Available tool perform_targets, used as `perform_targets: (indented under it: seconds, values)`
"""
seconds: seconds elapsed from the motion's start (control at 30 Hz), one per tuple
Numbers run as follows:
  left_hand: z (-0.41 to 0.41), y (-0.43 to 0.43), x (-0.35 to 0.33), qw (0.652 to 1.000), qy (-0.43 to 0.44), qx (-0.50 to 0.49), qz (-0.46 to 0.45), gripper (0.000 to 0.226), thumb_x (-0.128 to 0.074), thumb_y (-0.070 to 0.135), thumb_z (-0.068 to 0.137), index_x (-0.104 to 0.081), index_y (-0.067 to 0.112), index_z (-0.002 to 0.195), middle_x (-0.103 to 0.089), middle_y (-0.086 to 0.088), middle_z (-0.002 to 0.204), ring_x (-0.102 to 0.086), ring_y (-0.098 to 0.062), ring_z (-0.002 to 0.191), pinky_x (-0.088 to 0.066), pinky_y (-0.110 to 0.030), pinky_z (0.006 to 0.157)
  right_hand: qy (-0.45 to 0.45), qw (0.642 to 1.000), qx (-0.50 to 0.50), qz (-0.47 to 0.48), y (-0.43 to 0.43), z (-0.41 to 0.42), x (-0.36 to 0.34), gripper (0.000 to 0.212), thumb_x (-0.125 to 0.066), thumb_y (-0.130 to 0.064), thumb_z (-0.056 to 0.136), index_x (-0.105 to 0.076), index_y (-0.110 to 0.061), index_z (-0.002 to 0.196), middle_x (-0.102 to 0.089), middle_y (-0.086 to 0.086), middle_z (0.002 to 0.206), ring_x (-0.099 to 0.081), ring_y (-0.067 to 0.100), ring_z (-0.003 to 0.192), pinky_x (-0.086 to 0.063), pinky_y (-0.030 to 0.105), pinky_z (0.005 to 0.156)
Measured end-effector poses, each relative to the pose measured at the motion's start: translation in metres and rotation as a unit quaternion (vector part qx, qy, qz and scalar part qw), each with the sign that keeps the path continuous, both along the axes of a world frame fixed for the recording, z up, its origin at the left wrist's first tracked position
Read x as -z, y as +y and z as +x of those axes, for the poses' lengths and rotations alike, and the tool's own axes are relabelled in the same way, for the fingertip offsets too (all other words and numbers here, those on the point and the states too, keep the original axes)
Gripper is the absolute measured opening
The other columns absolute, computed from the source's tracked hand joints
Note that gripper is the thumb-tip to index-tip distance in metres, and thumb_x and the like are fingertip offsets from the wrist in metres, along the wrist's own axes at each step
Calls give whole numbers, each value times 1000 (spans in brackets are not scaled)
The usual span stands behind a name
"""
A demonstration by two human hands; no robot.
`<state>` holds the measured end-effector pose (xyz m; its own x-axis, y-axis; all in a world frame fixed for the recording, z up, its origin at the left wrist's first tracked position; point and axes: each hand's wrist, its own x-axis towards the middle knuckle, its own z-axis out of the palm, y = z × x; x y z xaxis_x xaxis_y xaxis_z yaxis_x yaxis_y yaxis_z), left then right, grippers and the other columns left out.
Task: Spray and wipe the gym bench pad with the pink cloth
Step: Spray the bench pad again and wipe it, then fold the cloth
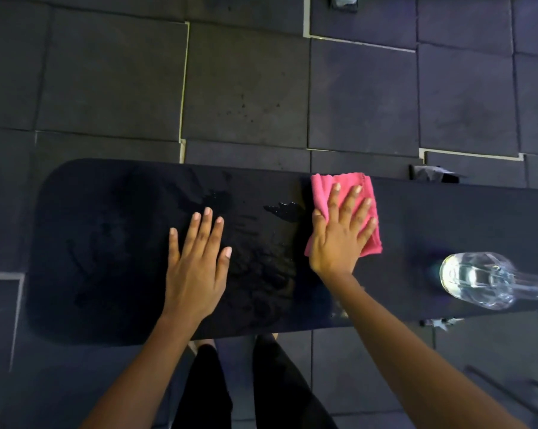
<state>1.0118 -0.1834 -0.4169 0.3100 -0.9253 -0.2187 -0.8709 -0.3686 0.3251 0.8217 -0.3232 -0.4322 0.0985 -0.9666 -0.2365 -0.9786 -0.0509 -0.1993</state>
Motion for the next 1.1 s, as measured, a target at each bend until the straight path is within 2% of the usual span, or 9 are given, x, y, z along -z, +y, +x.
perform_targets:
  seconds: [0.33, 0.5, 0.6, 0.67, 0.7, 0.8, 0.97, 1.03, 1.1]
  values:
    - [49, 27, -1, 999, 4, -28, -17, 55, -24, 37, 98, -33, 11, 145, -24, -5, 156, -14, -18, 146, -7, -52, 117, -15, 996, -88, 3, 32, 107, 2, 62, -8, -46, 99, 5, -22, 155, 12, 10, 163, 18, 34, 147, 13, 55, 117]
    - [65, 35, -6, 999, 11, -33, -25, 54, -24, 36, 99, -35, 10, 144, -27, -6, 155, -15, -18, 146, -10, -52, 118, -216, 958, -171, 75, 37, 143, -21, 59, -15, -41, 100, -19, -19, 154, -14, 4, 162, 0, 20, 150, 8, 41, 121]
    - [69, 37, -11, 999, 25, -30, -32, 54, -23, 38, 99, -36, 11, 144, -28, -5, 154, -14, -16, 146, -10, -51, 118, -414, 899, 16, 145, 31, 146, -57, 57, -32, -43, 94, -66, -3, 115, -71, 4, 94, -61, 12, 99, -46, 29, 92]
    - [70, 37, -14, 999, 28, -18, -33, 54, -23, 39, 99, -36, 11, 143, -29, -4, 154, -15, -16, 146, -10, -50, 118, -446, 867, 175, 136, 22, 131, -76, 41, -41, -45, 84, -73, -20, 77, -62, -9, 58, -57, 14, 68, -49, 34, 62]
    - [70, 36, -15, 999, 29, -13, -33, 54, -23, 39, 99, -36, 12, 144, -29, -4, 154, -15, -16, 145, -10, -50, 118, -443, 859, 227, 118, 17, 119, -84, 36, -44, -44, 81, -73, -26, 68, -63, -12, 57, -57, 14, 70, -51, 39, 66]
    - [68, 33, -15, 999, 36, -5, -29, 54, -22, 40, 99, -36, 13, 144, -29, -4, 154, -16, -16, 145, -10, -50, 118, -461, 829, 311, 64, 1, 75, -106, 28, -49, -42, 79, -73, -37, 66, -67, -27, 66, -58, 7, 82, -50, 46, 85]
    - [62, 25, -9, 999, 39, 5, -22, 55, -20, 41, 99, -34, 13, 145, -29, -4, 154, -15, -16, 145, -10, -51, 118, -394, 897, 199, -10, -12, 30, -101, 32, -39, -45, 85, -59, -21, 81, -58, -5, 74, -53, 1, 67, -35, 25, 57]
    - [61, 22, -6, 999, 38, 4, -22, 55, -21, 41, 98, -34, 13, 145, -28, -4, 155, -15, -16, 145, -9, -50, 118, -300, 946, 119, -7, -18, 25, -78, 56, -31, -44, 92, -55, -12, 131, -58, 13, 131, -51, 17, 122, -41, 28, 92]
    - [60, 21, -4, 999, 36, 1, -21, 55, -21, 41, 99, -34, 14, 145, -28, -4, 155, -14, -16, 145, -9, -50, 118, -212, 976, 43, 13, -19, 36, -52, 64, -25, -40, 94, -26, -12, 152, -20, 9, 161, -10, 26, 149, -10, 45, 119]
